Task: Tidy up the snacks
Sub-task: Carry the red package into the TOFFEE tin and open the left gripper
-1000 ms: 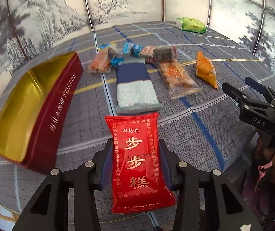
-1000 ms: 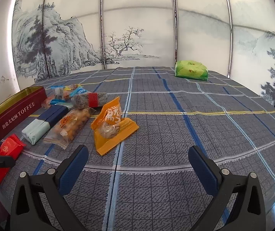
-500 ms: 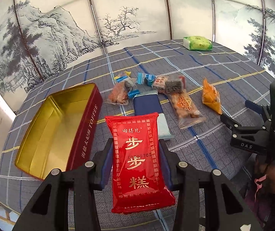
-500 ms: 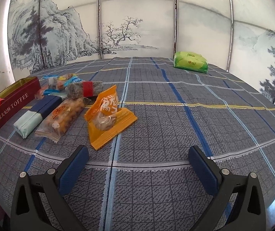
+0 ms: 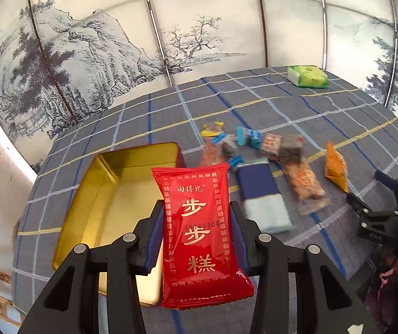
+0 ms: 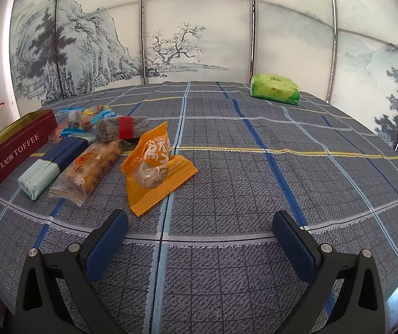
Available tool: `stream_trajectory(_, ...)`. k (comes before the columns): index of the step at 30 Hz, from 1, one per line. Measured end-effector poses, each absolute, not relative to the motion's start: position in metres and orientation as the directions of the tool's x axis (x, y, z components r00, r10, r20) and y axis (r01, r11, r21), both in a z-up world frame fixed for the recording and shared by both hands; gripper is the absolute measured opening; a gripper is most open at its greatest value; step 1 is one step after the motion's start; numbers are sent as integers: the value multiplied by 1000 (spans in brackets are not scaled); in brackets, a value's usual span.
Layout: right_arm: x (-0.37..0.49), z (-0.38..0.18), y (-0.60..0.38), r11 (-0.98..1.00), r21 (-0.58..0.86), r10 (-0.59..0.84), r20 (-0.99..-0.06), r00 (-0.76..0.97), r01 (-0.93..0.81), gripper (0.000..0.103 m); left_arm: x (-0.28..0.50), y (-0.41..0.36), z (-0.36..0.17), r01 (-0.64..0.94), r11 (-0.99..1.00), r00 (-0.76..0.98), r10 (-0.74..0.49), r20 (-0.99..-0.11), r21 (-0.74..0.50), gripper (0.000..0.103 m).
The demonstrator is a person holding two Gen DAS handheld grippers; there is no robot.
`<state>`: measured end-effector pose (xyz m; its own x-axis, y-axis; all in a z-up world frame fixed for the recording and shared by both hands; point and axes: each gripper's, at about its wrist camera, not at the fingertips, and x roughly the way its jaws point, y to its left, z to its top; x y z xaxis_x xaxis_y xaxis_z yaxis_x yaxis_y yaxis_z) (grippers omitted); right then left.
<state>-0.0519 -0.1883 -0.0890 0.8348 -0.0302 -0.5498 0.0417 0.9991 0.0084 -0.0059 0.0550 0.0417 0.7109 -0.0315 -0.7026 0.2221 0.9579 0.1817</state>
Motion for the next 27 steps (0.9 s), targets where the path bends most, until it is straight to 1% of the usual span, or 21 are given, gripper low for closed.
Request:
stream_trajectory(3,-52,-89,-188,999,8,-30,-550,835,41,103,23,73,41,190,957,708,22,-706,221,40)
stream_trajectory(5,-52,-89,-188,999,8,-30,-550,835,41,103,47,88,35,181,958,683,41,-729,224,40)
stream_trajectory(12,-52,-89,-188,999,8,-31,-550,834,42,103,109,124,1,119,949,615,160,-772,292,40)
stream_trajectory(16,-52,-89,-188,999,9,-31,-551,834,43,103,131,141,-14,77,953,576,197,-793,293,45)
stream_trajectory(18,-52,-89,-189,999,9,-30,-550,835,42,103,137,147,-17,42,945,572,243,-783,324,47)
stream_trajectory(20,-52,-89,-189,999,9,-30,-550,834,42,103,136,152,-15,15,945,575,260,-776,327,59)
stream_trajectory(22,-51,-89,-188,999,10,-31,-551,834,43,103,125,153,-6,-8,953,599,248,-761,304,61)
stream_trajectory(24,-52,-89,-189,999,13,-27,-552,834,41,103,108,152,8,-16,966,642,209,-738,260,64)
stream_trajectory(25,-52,-88,-190,999,25,-12,-550,835,31,103,96,148,14,-13,971,666,185,-722,237,71)
stream_trajectory(26,-53,-86,-193,998,62,33,-545,838,1,103,82,144,21,-10,976,691,163,-705,215,81)
stream_trajectory(27,-54,-83,-196,995,100,76,-541,838,-26,102,69,140,28,-4,982,717,135,-684,189,85)
